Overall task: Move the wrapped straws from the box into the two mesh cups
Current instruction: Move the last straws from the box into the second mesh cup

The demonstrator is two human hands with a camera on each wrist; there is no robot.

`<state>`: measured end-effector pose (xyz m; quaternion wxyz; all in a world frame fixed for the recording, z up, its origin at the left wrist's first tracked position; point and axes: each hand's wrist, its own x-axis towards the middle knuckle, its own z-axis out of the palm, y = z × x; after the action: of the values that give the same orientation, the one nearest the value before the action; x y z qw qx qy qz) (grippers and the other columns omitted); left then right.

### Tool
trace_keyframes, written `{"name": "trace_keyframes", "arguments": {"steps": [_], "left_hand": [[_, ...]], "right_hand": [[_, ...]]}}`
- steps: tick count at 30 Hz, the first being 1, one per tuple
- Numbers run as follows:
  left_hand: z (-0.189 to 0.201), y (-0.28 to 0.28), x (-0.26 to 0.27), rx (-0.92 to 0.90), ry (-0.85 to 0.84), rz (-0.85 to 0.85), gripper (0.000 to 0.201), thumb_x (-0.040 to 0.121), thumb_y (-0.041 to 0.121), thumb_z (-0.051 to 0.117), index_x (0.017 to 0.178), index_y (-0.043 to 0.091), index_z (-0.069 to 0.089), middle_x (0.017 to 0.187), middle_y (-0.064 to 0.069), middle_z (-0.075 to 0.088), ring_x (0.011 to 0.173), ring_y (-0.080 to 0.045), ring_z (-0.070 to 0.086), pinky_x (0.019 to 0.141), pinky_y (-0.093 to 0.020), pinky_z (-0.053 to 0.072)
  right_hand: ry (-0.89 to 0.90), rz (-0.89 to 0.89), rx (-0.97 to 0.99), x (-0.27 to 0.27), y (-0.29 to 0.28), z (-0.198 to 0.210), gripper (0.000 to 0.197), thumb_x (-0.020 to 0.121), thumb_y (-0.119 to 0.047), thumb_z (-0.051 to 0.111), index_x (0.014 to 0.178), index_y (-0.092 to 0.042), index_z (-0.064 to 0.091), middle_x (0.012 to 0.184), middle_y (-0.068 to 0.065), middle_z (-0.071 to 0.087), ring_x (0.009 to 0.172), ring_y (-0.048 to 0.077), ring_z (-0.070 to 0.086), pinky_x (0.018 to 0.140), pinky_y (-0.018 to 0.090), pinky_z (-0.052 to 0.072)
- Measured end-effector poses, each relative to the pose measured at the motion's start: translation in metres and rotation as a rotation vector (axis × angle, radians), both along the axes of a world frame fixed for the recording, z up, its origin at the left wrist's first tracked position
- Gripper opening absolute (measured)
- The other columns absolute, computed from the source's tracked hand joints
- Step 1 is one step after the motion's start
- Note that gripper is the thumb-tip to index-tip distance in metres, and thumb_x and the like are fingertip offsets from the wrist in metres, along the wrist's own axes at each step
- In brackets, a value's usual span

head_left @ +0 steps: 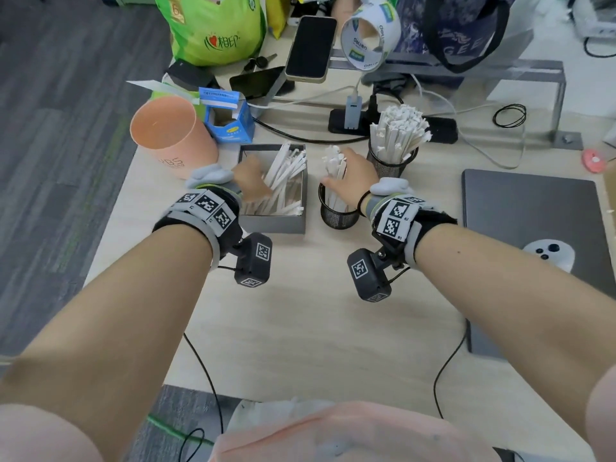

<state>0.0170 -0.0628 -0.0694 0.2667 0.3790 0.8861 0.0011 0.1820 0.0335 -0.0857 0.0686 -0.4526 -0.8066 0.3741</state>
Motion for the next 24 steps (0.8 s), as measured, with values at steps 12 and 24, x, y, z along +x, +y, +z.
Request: {"name": "trace_keyframes", "arguments": {"steps": [12,24], "left_hand": [[-0.036,0.023,0.011,-0.015,-0.099,0.09,0.081,0.074,0.037,0.077,0.132,0.002,0.033,0.123,-0.014,0.055,0.112,-0.031,0.056,0.095,-0.042,0.048],[-0.008,0.018,-0.002,0.267,-0.299,-0.006,0.012,0.084,0.015,0.061,0.089,0.005,0.064,0.087,-0.01,0.062,0.084,-0.022,0.056,0.077,-0.031,0.042]], "right_hand": [[0.025,-0.024,0.033,0.01,0.013,-0.007,0.041,0.093,-0.015,0.046,0.131,-0.002,0.04,0.12,0.02,0.059,0.111,0.034,0.056,0.088,0.032,0.042],[-0.021,0.051,0.021,0.012,0.017,-0.005,0.045,0.093,-0.016,0.046,0.135,-0.003,0.036,0.121,0.022,0.058,0.112,0.035,0.056,0.089,0.034,0.041]]}}
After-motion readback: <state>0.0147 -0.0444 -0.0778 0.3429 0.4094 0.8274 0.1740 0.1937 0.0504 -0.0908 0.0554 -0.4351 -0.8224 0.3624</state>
